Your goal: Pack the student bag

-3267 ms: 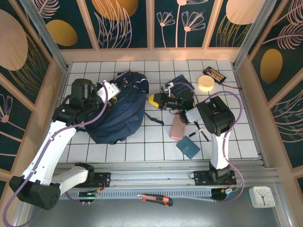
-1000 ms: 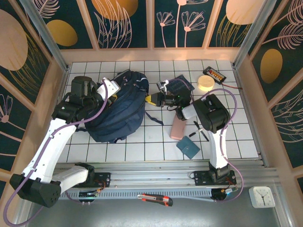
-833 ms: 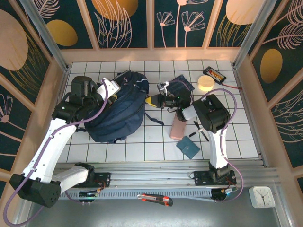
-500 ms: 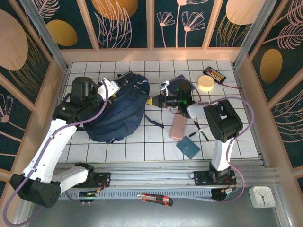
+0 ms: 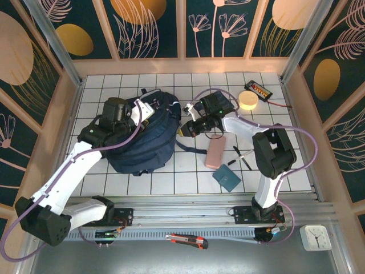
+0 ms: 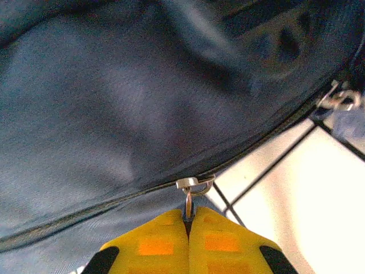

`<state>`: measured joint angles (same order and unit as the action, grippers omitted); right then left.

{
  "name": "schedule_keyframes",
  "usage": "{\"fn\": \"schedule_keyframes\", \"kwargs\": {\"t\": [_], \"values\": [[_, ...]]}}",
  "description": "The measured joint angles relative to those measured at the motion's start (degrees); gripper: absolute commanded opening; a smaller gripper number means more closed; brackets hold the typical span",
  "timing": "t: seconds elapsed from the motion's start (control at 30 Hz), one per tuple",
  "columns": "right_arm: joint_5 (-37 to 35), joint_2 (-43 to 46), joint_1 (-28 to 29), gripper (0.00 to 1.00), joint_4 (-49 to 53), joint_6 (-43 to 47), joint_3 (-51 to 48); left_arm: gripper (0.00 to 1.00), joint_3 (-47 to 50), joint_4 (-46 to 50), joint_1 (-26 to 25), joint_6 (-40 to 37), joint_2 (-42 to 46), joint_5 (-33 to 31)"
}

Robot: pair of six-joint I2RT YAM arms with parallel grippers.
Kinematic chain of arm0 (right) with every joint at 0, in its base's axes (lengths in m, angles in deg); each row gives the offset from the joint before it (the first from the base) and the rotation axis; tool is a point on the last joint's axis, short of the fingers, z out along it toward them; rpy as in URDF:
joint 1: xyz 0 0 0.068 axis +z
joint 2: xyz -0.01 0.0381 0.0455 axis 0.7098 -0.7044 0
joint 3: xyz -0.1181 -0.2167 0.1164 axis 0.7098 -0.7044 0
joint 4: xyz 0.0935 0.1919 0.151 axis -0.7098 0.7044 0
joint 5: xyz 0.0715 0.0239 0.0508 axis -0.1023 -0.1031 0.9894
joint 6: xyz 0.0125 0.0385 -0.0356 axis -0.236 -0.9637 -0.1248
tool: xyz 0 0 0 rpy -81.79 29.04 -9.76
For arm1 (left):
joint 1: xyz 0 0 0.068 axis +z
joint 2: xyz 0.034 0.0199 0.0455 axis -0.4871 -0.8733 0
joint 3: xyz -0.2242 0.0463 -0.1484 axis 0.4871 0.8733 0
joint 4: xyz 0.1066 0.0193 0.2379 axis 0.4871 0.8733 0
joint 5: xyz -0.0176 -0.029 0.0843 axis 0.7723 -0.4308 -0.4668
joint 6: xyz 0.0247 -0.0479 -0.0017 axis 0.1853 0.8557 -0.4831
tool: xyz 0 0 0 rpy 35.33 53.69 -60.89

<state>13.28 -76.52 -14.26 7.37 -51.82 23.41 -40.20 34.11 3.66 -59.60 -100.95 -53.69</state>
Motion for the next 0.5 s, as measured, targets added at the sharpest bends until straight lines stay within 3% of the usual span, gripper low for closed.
{"fn": "schedule_keyframes", "kwargs": {"t": [0.27,0.5], "values": [[-4.6,6.4,2.0,0.0,9.2,3.7,0.4,0.0,-1.9,-4.3,-4.1,5.6,-7.2,-6.5],[-12.3,8.9,7.0,0.0,8.2,-2.1,0.4,0.0,-7.6,-5.3,-5.1,15.7,-14.2,-8.1]]}}
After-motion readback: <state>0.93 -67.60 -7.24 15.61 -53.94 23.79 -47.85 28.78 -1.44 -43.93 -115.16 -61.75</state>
